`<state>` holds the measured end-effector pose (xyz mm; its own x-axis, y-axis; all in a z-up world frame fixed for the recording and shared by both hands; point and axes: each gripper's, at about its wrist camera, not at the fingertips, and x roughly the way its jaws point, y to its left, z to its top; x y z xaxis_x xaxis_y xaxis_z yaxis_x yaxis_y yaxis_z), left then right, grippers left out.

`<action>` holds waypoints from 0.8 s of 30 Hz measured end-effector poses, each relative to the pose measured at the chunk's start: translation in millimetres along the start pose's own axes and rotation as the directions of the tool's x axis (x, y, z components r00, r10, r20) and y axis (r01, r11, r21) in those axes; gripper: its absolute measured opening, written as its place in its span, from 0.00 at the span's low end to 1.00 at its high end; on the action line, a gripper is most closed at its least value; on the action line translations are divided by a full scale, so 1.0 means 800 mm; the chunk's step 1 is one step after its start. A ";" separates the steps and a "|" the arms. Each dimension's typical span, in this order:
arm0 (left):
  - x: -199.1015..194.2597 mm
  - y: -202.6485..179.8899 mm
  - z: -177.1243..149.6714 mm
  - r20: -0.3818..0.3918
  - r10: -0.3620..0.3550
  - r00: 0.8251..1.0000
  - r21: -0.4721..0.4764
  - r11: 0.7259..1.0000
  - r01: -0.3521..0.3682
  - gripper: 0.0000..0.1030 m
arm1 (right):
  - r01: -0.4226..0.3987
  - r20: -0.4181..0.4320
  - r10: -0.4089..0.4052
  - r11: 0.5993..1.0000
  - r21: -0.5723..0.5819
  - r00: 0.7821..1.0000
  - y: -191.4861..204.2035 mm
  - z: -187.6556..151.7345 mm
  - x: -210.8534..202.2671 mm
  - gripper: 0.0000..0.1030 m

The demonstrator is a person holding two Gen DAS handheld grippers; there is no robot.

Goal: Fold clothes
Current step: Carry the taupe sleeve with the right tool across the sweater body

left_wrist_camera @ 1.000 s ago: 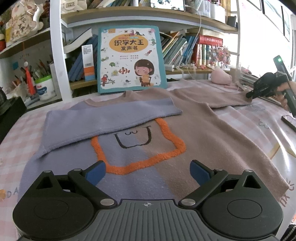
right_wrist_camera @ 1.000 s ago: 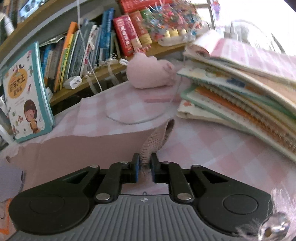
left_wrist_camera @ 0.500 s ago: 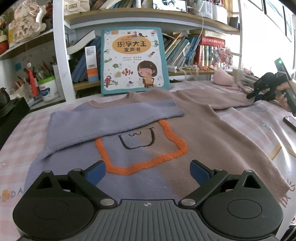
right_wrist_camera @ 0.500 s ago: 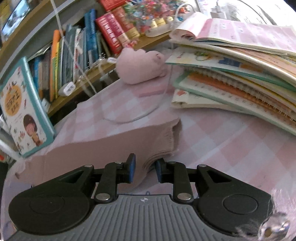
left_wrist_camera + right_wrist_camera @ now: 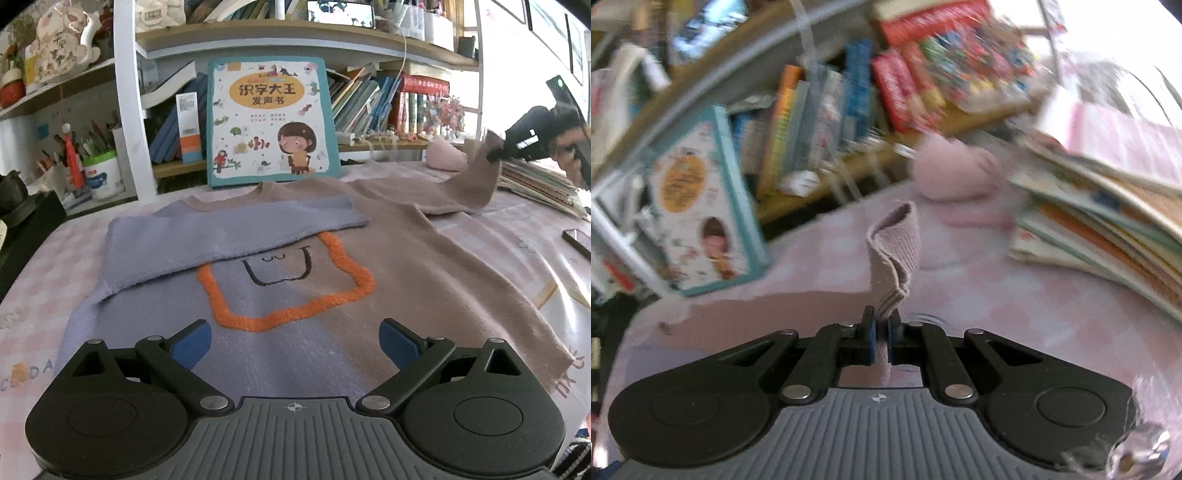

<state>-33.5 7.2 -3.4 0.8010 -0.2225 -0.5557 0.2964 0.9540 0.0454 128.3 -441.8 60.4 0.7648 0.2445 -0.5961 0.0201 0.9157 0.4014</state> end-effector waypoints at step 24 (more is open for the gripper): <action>-0.050 0.010 -0.013 0.091 -0.002 0.996 -0.020 1.000 0.004 0.97 | -0.339 -0.025 0.351 0.883 -0.324 0.936 0.338 0.008 0.038 0.06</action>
<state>-68.3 25.8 10.8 0.8445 -0.2420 -0.4777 0.2893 0.9569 0.0268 161.5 -189.0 155.2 0.7072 0.5579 -0.4343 -0.4502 0.8290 0.3318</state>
